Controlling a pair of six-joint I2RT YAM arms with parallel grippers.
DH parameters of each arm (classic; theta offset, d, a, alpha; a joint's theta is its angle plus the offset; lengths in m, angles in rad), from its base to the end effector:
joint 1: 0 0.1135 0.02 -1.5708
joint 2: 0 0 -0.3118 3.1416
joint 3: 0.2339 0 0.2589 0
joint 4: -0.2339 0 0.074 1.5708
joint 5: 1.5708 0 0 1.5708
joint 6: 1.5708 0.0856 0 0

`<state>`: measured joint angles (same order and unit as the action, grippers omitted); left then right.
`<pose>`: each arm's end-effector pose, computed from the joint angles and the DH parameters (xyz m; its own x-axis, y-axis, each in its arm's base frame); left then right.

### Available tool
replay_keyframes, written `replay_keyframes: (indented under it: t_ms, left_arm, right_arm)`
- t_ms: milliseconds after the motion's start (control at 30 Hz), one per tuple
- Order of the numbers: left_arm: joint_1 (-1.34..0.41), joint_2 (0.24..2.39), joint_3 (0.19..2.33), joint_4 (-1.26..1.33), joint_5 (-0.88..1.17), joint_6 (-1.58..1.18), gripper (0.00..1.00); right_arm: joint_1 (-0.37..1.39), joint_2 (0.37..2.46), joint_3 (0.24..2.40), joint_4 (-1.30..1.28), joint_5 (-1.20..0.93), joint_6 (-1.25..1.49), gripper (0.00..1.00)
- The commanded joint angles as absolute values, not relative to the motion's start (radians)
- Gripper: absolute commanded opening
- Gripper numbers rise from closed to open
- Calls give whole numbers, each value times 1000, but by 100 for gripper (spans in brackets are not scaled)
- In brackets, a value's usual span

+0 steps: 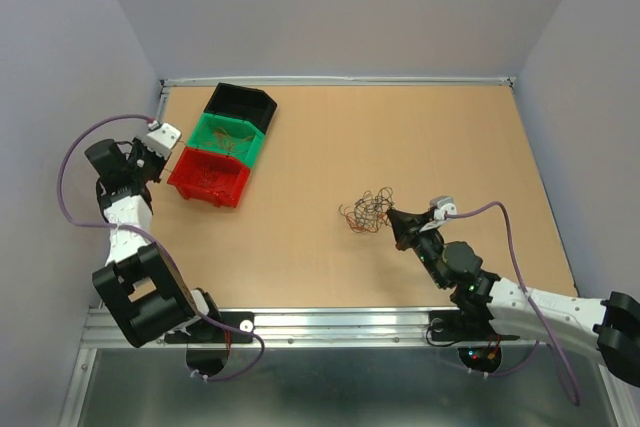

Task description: Untangle the cables

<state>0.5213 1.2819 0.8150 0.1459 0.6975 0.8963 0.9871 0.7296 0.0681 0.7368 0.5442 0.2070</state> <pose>0.3010 0.1095 0.3086 -0.0562 0.6580 -0.7509 0.3054 0.7273 0.6146 0.1307 0.1174 0.2251 -0.0477 0.2469 -0.9679 -0.4287 0.8701 0.2431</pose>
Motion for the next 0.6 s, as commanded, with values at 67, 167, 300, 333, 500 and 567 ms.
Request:
replay_keyframes:
  t_ms: [67,167,300,333,500,567]
  left_arm:
    - [396,1250,788,83,614,1043,0]
    - [338,1317,828,-29,511,1117,0]
    - [279,1420,922,-211,419,1232,0]
    - [276,1455,958,-253,399,1255,0]
    - [244,1568,1110,-379,342,1298,0]
    - [198,1594,1149,-419,299,1325,0]
  right_arm:
    - [982,752,89,765,523,221,0]
    - [982,758,94,764,522,221,1]
    - [983,758,94,767,522,221,1]
    - [982,758,94,765,519,221,0]
    - [980,764,97,767,512,222,1]
    - [983,769,98,767,511,222,0]
